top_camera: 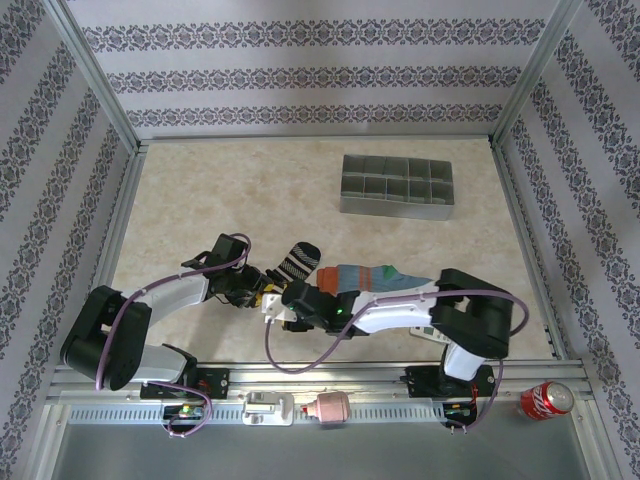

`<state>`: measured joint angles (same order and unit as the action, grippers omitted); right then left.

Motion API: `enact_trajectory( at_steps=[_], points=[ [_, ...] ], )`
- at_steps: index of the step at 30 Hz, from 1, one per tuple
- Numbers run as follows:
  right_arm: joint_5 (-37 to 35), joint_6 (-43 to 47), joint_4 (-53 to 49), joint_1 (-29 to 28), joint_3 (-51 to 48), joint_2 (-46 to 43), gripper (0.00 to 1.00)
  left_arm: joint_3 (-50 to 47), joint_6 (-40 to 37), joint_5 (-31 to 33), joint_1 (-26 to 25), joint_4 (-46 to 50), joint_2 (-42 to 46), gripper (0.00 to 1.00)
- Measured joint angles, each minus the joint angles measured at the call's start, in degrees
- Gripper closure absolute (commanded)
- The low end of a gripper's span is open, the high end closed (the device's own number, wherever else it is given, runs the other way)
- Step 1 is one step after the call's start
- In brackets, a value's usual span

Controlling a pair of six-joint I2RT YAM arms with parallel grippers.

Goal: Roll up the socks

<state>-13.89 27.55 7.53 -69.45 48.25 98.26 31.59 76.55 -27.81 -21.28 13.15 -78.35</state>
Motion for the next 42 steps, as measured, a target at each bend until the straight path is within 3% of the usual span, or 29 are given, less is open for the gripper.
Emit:
enact_trajectory(
  at_steps=[4,9,12,15,18,23,27,34,42],
  points=[
    [-5.6,3.2,1.2,-0.7,3.7,6.6,0.48,0.2,-0.1,0.0,0.0,0.2,-0.2,0.71],
    [-9.5,4.9,0.4,-0.7,7.3,10.1,0.89,0.3,-0.1,0.6,0.0,0.6,0.0,0.69],
    [-8.6,3.6,-1.0,0.0,8.1,10.3,1.00,0.3,0.1,2.2,0.0,1.7,1.5,0.55],
    [-3.0,1.7,-2.1,1.5,9.1,10.1,1.00,0.2,1.2,5.5,0.3,4.3,5.0,0.40],
    [6.1,-0.6,-1.9,3.4,9.4,9.2,1.00,-1.0,3.1,7.6,1.1,5.2,10.1,0.34],
    [18.2,-4.8,-2.8,8.8,9.4,9.0,1.00,-4.7,6.4,7.5,3.2,4.9,20.3,0.35],
    [27.0,-8.0,-3.1,12.8,9.7,9.2,1.00,-4.9,6.5,6.9,4.1,4.9,23.0,0.35],
    [40.8,-13.0,-4.3,18.3,11.6,11.5,1.00,-6.8,6.9,3.9,4.2,3.2,22.2,0.37],
    [57.1,-19.2,-4.5,24.5,13.9,15.9,1.00,-7.0,8.0,2.3,2.2,-4.9,14.2,0.39]
  ],
)
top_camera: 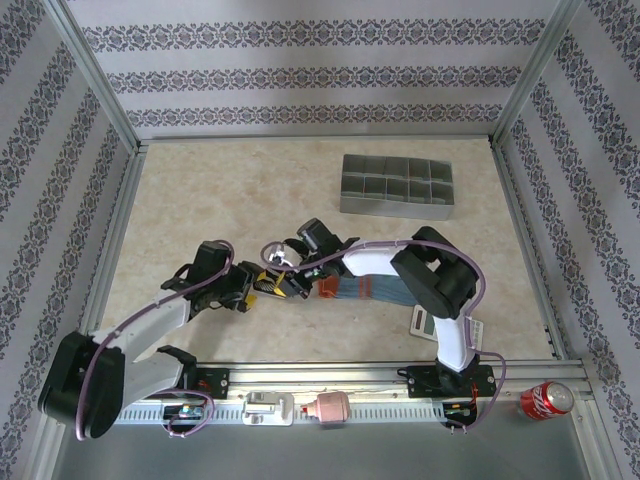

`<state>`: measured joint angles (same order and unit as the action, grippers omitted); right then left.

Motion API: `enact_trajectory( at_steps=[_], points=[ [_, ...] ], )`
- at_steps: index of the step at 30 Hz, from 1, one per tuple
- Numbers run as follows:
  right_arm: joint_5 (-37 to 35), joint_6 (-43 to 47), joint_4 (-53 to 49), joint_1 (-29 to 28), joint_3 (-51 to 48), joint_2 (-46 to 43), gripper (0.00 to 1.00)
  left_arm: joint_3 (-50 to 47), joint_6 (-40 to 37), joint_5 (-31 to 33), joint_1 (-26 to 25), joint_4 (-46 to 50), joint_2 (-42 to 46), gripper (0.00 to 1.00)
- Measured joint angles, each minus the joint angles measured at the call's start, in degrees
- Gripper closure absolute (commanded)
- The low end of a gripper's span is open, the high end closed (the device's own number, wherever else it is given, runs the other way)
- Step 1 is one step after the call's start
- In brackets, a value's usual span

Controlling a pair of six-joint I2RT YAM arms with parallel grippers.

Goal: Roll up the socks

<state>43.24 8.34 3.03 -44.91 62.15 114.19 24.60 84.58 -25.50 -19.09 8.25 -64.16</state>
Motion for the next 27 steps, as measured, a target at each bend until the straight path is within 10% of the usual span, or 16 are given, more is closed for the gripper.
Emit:
enact_trajectory(
  at_steps=[14,24,27],
  points=[
    [15.0,-7.5,-4.3,5.7,3.8,5.4,1.00,2.2,0.4,-1.3,-0.9,-7.0,-13.7,0.53],
    [15.9,-8.0,-10.0,6.2,4.9,5.5,1.00,4.7,3.1,0.4,-4.2,-11.6,-18.9,1.00],
    [14.5,-7.3,-11.2,6.1,4.8,4.7,0.96,4.8,4.5,1.4,-4.8,-11.5,-18.3,1.00]
  ],
)
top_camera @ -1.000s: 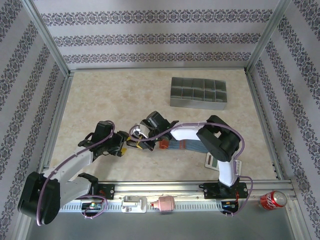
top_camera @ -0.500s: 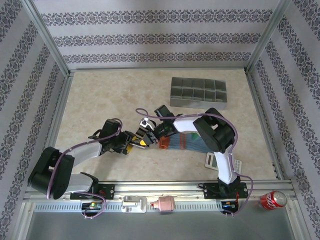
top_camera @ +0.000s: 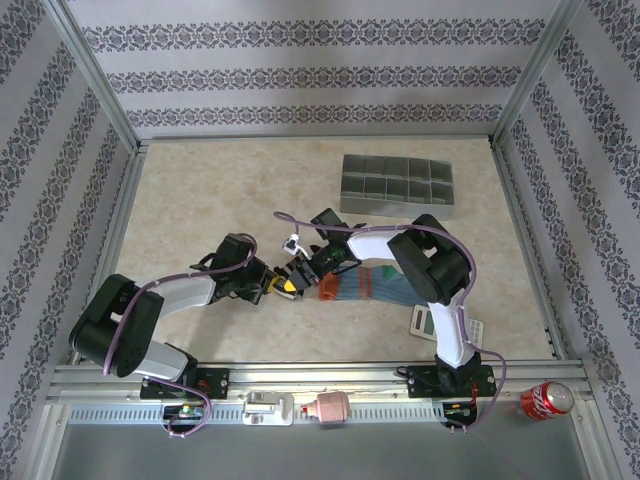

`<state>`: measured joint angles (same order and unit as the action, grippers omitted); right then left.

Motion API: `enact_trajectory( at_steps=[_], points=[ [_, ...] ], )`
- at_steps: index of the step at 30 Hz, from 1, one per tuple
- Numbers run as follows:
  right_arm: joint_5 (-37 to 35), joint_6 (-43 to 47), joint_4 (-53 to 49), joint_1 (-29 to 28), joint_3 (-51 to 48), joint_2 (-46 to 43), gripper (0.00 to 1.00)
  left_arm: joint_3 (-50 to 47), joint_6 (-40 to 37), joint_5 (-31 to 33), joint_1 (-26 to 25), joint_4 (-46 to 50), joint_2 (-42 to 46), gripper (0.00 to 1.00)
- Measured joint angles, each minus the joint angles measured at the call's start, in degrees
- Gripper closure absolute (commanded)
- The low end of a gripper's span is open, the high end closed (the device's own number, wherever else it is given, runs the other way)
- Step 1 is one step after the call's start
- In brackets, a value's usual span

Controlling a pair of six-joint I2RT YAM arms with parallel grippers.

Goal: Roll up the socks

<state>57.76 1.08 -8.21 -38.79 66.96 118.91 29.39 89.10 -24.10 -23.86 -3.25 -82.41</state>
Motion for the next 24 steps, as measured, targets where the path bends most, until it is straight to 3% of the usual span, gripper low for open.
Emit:
enact_trajectory(
  at_steps=[2,4,6,9,13,17,20,24],
  points=[
    [-2.6,0.8,0.0,-0.7,-0.9,-1.4,0.75,0.0,0.3,0.7,-0.4,2.4,1.3,1.00],
    [-6.0,2.1,1.4,-2.1,-3.2,-3.8,0.60,0.2,0.4,0.8,-1.0,6.0,3.1,1.00],
    [-11.4,3.8,4.0,-4.3,-7.6,-8.5,0.52,0.2,0.6,0.8,-1.6,10.2,5.1,1.00],
    [-26.0,7.1,6.7,-10.9,-17.2,-19.9,0.40,0.2,1.0,1.3,-2.0,17.1,8.7,1.00],
    [-46.5,11.0,9.7,-23.7,-23.7,-29.9,0.38,0.2,2.2,2.4,-2.1,22.8,11.1,1.00],
    [-63.7,14.3,13.8,-33.2,-23.8,-29.6,0.36,0.9,2.7,2.8,-2.8,24.3,10.5,1.00],
    [-73.3,17.6,15.2,-37.1,-21.6,-24.9,0.38,1.9,2.8,3.0,-2.8,25.2,9.5,1.00],
    [-81.1,21.1,15.7,-38.3,-17.3,-18.1,0.42,2.3,2.7,3.0,-2.8,25.6,9.0,1.00]
  ],
)
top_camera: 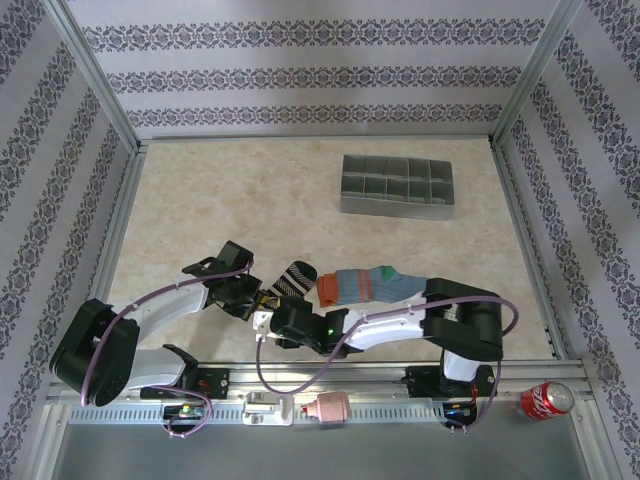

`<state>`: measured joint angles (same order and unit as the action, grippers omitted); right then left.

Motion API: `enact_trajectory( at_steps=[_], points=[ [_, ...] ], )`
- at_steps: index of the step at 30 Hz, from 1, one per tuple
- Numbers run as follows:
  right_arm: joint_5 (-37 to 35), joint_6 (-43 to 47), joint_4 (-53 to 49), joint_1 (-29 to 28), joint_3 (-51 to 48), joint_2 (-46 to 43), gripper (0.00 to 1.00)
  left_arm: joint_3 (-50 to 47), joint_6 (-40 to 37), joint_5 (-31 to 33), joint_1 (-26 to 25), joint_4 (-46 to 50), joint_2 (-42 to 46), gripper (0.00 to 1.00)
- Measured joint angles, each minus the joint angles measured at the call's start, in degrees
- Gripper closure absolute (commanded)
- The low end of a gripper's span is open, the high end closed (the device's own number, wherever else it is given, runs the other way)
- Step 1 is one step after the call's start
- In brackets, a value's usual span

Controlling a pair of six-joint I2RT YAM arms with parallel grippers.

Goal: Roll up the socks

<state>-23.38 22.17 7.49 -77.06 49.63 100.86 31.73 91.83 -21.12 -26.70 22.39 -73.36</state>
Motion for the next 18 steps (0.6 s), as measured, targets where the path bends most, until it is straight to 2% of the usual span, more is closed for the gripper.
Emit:
enact_trajectory(
  at_steps=[2,5,11,12,14,18],
  points=[
    [-3.7,1.8,0.4,0.0,1.9,2.7,0.47,0.1,0.0,0.0,0.0,0.2,-0.1,1.00],
    [-6.1,4.1,1.0,0.0,3.2,5.0,0.68,0.1,0.0,0.1,0.0,0.2,0.0,1.00],
    [-6.6,4.2,-0.2,0.5,4.6,6.4,0.97,0.1,0.0,1.7,0.0,0.1,0.3,1.00],
    [-6.1,3.5,-0.5,0.8,4.9,6.4,1.00,0.1,0.0,2.0,0.0,0.0,0.4,0.94],
    [-4.2,1.7,-1.0,1.7,5.1,6.4,1.00,0.1,0.0,2.6,0.0,-0.2,0.8,0.69],
    [2.5,-1.3,-1.1,4.7,5.2,5.9,1.00,0.0,0.2,3.9,0.2,-0.3,2.7,0.33]
  ],
)
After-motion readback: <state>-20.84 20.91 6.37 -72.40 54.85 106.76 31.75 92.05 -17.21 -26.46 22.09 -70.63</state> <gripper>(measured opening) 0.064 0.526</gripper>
